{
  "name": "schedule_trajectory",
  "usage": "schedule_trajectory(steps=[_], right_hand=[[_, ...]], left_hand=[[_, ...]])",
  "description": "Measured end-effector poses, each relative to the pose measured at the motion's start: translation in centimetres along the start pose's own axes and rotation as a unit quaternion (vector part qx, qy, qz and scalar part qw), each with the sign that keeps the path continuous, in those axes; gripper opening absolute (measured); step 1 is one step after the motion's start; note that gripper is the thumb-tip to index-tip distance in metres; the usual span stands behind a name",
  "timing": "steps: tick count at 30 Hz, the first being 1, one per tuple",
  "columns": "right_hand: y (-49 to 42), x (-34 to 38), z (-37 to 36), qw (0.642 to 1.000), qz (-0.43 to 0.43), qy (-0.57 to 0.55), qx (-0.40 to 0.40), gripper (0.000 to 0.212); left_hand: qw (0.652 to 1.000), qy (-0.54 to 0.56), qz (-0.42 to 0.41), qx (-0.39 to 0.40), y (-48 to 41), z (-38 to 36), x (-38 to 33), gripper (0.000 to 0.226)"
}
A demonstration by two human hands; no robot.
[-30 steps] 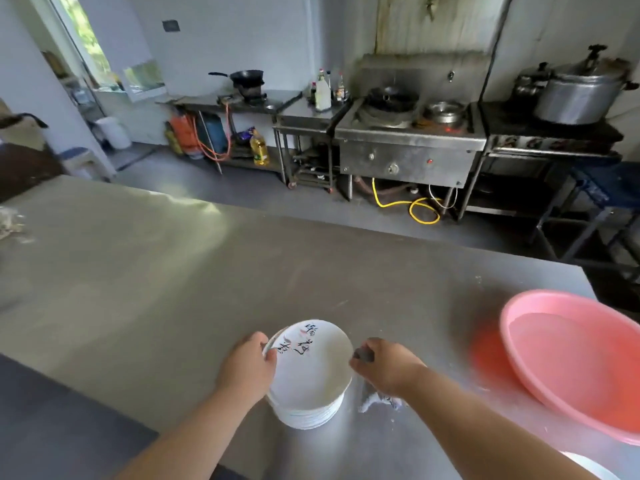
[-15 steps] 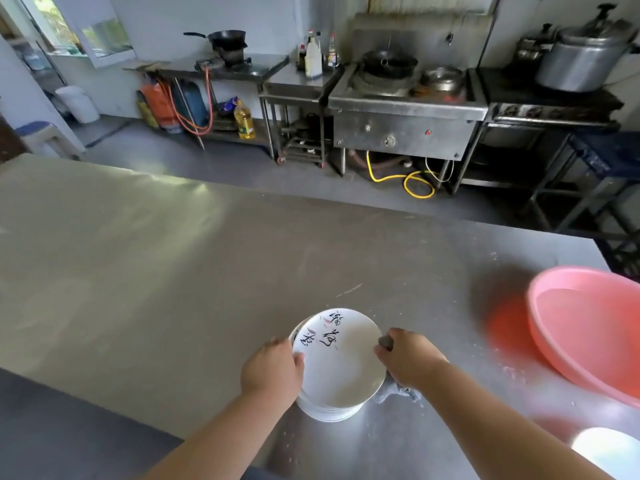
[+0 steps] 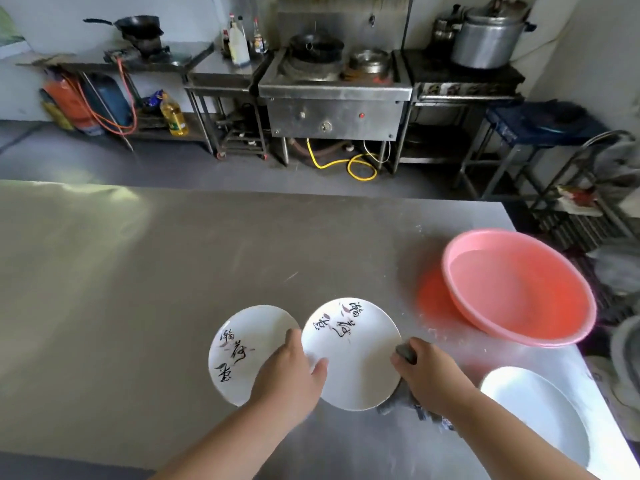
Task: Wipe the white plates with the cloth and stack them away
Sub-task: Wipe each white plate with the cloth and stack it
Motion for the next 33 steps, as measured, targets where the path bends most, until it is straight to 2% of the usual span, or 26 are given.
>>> schedule_trajectory(steps=[4, 10, 16, 19, 21, 23, 25, 27, 29, 33], right_hand=[[1.6, -5.8, -1.6, 1.000, -0.024, 0.019, 0.001, 0.028], [2.1, -10.6, -6.2, 0.993, -0.090, 0.013, 0.076, 0.021], [1.3, -12.1, -8.8, 0.988, -0.103, 0.006, 0.115, 0.018], [1.1, -12.3, -8.0, 0.988, -0.074, 0.067, 0.115, 0.024], [1.0, -12.2, -6.4, 0.989, -0.057, 0.113, 0.082, 0.025], [1.0, -11.3, -4.4, 0.992, -0.029, 0.121, -0.002, 0.027], [1.2, -9.4, -3.1, 0.992, 0.029, 0.080, -0.092, 0.021], [1.4, -7.2, -3.3, 0.985, 0.104, 0.070, -0.120, 0.029], [1.4, -5.8, -5.7, 0.975, 0.166, 0.131, -0.068, 0.044], [2.8, -6.4, -12.4, 0.931, 0.231, 0.258, 0.115, 0.067]], left_hand=[[0.995, 0.055, 0.023, 0.084, 2.0, -6.8, -0.1, 0.062], [0.970, 0.133, 0.083, 0.184, 2.8, -14.0, 3.6, 0.072], [0.979, 0.096, 0.047, 0.174, 2.1, -15.9, 5.0, 0.081], [0.987, 0.028, 0.016, 0.159, 1.9, -16.1, 4.8, 0.085], [0.991, -0.058, -0.037, 0.117, 2.2, -16.1, 4.8, 0.090], [0.983, -0.131, -0.110, 0.072, 2.8, -16.2, 4.6, 0.093], [0.974, -0.161, -0.152, 0.053, 3.2, -16.6, 4.9, 0.095], [0.966, -0.180, -0.174, 0.058, 3.3, -17.2, 5.7, 0.096], [0.961, -0.194, -0.187, 0.068, 3.0, -17.6, 6.4, 0.096], [0.959, -0.193, -0.192, 0.085, 2.4, -18.0, 7.4, 0.099]])
Point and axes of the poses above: each hand's wrist, its own y-axis away from the middle knuckle, its own z-axis out of the back of the hand, x = y × z, the point moved 5 cm from there along -y, towards the middle knuckle, and after that the axes turned 11 degrees about y, right-handed, at the moved point
